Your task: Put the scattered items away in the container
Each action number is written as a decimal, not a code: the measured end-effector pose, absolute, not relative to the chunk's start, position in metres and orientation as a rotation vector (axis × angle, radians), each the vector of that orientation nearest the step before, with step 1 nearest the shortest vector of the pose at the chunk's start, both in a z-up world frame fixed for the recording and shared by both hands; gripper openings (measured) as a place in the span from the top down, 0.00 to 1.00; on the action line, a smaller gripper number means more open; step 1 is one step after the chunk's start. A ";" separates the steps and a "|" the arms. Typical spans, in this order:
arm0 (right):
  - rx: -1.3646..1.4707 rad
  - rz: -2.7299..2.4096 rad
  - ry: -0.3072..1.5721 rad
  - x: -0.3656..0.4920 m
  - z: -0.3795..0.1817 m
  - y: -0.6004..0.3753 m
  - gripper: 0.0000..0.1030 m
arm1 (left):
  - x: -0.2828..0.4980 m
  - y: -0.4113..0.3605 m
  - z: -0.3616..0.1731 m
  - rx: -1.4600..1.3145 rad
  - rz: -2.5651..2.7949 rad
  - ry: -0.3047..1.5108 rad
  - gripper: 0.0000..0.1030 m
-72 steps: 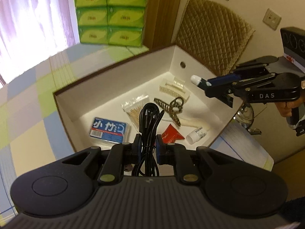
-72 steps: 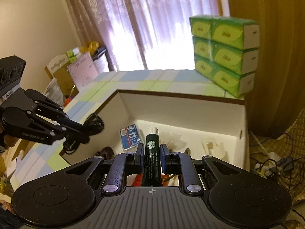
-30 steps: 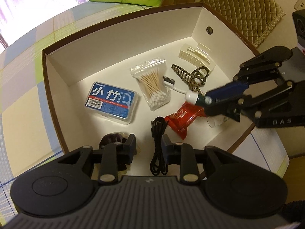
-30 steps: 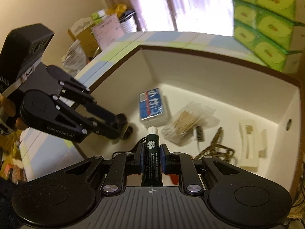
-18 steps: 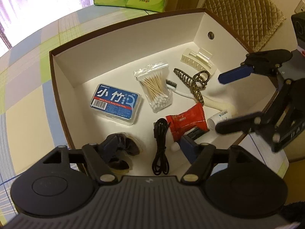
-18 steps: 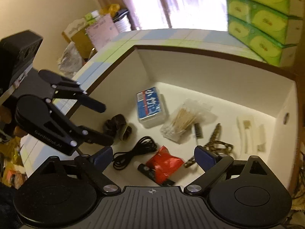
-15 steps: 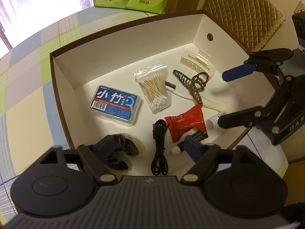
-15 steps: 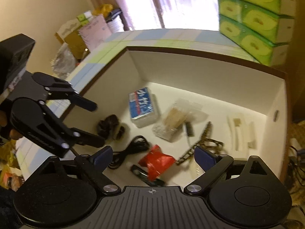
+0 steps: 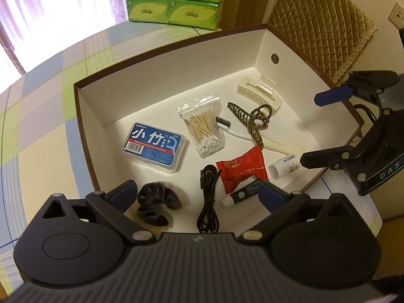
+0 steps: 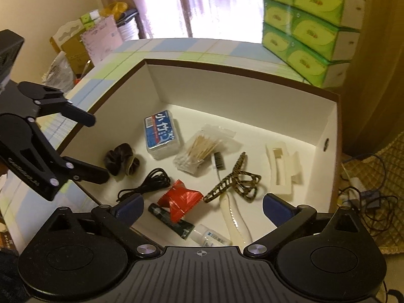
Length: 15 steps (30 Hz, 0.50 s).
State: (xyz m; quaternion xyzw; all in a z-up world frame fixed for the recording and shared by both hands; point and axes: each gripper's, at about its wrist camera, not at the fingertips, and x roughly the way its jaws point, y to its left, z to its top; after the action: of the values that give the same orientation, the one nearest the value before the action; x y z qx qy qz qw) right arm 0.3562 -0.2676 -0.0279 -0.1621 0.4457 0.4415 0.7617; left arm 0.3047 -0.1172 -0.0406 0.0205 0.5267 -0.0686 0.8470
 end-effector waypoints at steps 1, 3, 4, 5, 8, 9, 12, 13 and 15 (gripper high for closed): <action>-0.354 0.946 0.967 0.355 -0.027 -0.268 0.00 | 0.303 -0.117 -0.039 0.040 -0.137 1.109 0.01; -0.346 0.918 0.964 0.353 -0.025 -0.270 0.00 | 0.300 -0.118 -0.035 0.034 -0.125 1.102 0.01; -0.341 0.907 0.961 0.351 -0.023 -0.271 0.00 | 0.298 -0.119 -0.033 0.033 -0.119 1.098 0.01; -0.334 0.898 0.958 0.350 -0.021 -0.273 0.00 | 0.295 -0.119 -0.030 0.031 -0.113 1.093 0.01; -0.318 0.868 0.946 0.345 -0.017 -0.275 0.00 | 0.288 -0.121 -0.023 0.028 -0.098 1.075 0.01; -0.315 0.859 0.941 0.343 -0.015 -0.276 0.00 | 0.285 -0.122 -0.021 0.030 -0.094 1.068 0.01; -0.305 0.835 0.930 0.337 -0.011 -0.278 0.00 | 0.276 -0.127 -0.015 0.047 -0.077 1.044 0.01; -0.301 0.829 0.929 0.335 -0.010 -0.279 0.00 | 0.273 -0.129 -0.013 0.051 -0.072 1.033 0.01; -0.296 0.818 0.921 0.329 -0.007 -0.280 0.00 | 0.267 -0.131 -0.008 0.054 -0.063 1.013 0.01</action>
State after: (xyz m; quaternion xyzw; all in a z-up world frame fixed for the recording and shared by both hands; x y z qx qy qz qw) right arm 0.3293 -0.2799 -0.0074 -0.1382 0.4303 0.3822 0.8060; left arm 0.2669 -0.1310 -0.0081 0.0258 0.4852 -0.0300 0.8735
